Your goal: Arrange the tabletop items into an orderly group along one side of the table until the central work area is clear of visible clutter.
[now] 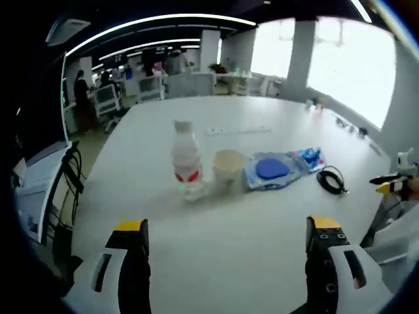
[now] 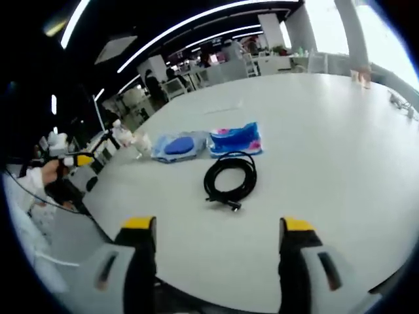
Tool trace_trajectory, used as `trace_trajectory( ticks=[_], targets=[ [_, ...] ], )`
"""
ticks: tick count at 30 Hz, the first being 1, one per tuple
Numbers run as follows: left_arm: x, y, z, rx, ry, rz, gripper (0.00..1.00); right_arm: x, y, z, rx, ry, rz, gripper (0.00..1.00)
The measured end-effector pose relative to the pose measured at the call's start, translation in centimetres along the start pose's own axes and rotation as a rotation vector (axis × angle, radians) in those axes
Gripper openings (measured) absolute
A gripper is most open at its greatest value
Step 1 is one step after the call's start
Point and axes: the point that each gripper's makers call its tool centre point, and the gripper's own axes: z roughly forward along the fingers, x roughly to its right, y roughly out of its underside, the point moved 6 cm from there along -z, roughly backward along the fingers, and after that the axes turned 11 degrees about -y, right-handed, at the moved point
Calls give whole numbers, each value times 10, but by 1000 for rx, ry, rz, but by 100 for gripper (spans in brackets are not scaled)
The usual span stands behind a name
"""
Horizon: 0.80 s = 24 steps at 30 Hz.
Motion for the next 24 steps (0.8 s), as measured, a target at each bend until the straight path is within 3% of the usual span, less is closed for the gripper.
trace_trajectory(
  ticks=[11, 24],
  targets=[
    [-16, 21, -24, 1, 36, -6, 96, -13, 5, -3, 3, 16, -27, 76],
    [-31, 53, -45, -18, 57, 6, 96, -31, 30, -18, 23, 48, -27, 77]
  ],
)
